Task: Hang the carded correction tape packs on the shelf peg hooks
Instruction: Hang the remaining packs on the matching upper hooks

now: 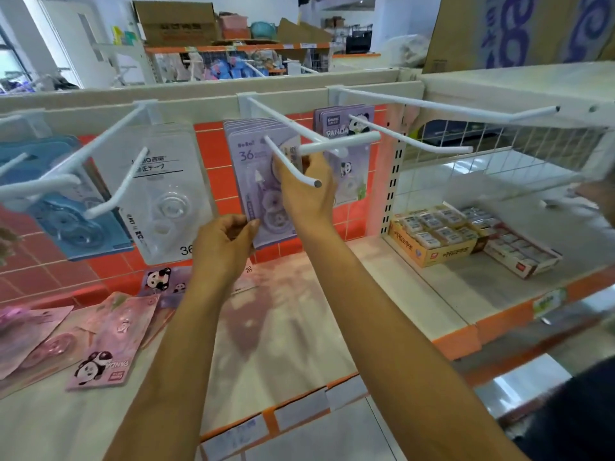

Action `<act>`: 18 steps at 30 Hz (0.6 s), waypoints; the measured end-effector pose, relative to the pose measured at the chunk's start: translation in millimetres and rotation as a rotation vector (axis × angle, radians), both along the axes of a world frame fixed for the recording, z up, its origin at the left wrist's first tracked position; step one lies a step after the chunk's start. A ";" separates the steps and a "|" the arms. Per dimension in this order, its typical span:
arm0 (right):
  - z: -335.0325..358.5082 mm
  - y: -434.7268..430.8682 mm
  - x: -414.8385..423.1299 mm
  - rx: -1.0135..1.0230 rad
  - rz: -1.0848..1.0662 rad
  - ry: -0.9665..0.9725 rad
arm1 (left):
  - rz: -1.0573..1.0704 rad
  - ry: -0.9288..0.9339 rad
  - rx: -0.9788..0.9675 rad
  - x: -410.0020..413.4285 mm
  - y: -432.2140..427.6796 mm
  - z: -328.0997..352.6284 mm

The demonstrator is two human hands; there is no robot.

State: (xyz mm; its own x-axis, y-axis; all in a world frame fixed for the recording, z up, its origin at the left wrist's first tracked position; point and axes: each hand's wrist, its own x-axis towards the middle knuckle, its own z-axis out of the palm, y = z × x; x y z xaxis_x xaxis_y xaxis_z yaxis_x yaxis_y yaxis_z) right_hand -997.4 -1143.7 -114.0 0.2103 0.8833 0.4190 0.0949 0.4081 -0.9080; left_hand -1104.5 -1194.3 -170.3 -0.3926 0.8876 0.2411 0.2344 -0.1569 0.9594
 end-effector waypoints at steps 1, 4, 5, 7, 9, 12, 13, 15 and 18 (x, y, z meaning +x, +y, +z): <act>-2.3 0.2 0.2 0.001 -0.005 0.018 | -0.002 -0.002 -0.003 0.4 0.3 -0.9; -15.9 -3.5 -0.4 -0.032 -0.038 0.030 | -0.023 0.009 -0.020 0.7 -1.9 -6.9; -23.1 -6.2 -0.6 -0.035 -0.049 0.027 | -0.031 0.032 -0.030 1.1 -4.0 -9.3; -38.8 -13.7 -2.1 -0.046 -0.052 0.055 | -0.048 0.082 -0.055 1.1 -8.7 -14.1; -56.1 -22.2 -2.4 -0.062 -0.082 0.066 | -0.057 0.102 -0.095 -1.4 -13.6 -21.7; -87.0 -33.7 -4.5 -0.147 -0.122 0.008 | -0.079 0.134 -0.164 -7.1 -21.8 -34.7; -97.0 -37.8 -6.9 -0.191 -0.122 -0.011 | -0.087 0.157 -0.174 -9.3 -24.4 -39.1; -117.4 -45.4 -13.5 -0.274 -0.115 -0.049 | -0.114 0.250 -0.177 -16.2 -30.4 -47.3; -141.5 -60.0 -29.7 -0.363 -0.061 -0.213 | -0.107 0.419 -0.210 -33.5 -45.4 -56.2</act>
State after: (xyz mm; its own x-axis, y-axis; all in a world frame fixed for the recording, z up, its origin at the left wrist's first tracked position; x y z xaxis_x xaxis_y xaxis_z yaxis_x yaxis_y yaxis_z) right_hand -1027.1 -1203.8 -255.5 0.2090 0.9701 0.1230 0.3099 0.0536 -0.9493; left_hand -1138.0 -1239.6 -226.5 -0.2035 0.9641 0.1703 0.6010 -0.0143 0.7991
